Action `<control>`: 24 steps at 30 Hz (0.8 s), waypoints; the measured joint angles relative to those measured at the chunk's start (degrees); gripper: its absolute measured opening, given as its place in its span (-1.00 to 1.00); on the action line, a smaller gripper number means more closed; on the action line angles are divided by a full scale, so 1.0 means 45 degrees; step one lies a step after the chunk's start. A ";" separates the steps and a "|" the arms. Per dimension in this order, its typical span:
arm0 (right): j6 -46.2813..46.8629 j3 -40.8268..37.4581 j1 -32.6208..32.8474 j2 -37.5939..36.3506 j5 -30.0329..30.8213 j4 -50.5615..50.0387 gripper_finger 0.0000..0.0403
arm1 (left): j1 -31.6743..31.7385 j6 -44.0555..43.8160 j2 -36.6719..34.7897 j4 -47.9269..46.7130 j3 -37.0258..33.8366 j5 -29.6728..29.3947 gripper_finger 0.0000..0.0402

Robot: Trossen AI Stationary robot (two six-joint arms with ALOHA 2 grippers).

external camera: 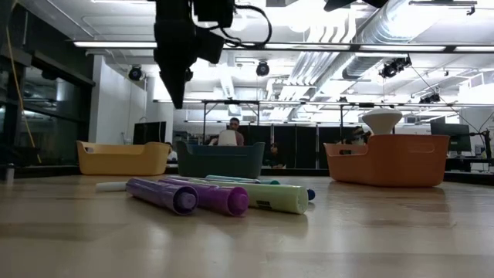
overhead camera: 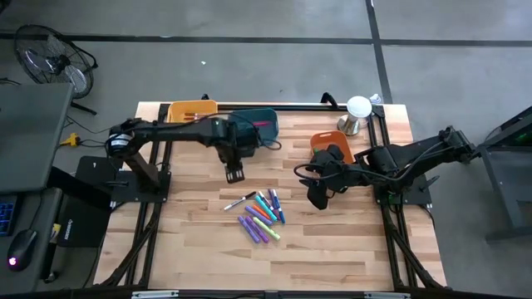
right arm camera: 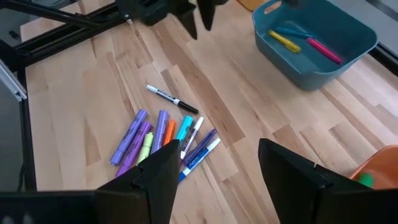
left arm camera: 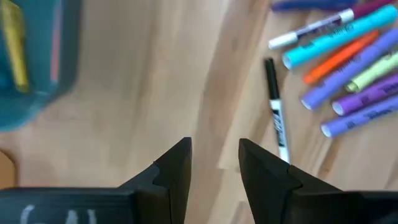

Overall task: Pick & Place Markers
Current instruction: Put the black marker pen into the yellow bin

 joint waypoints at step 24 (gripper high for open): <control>0.0078 0.0000 0.0010 0.0000 -0.0898 0.0004 0.02 | -0.3470 -0.6130 0.0024 0.5292 -0.4863 0.1260 -0.36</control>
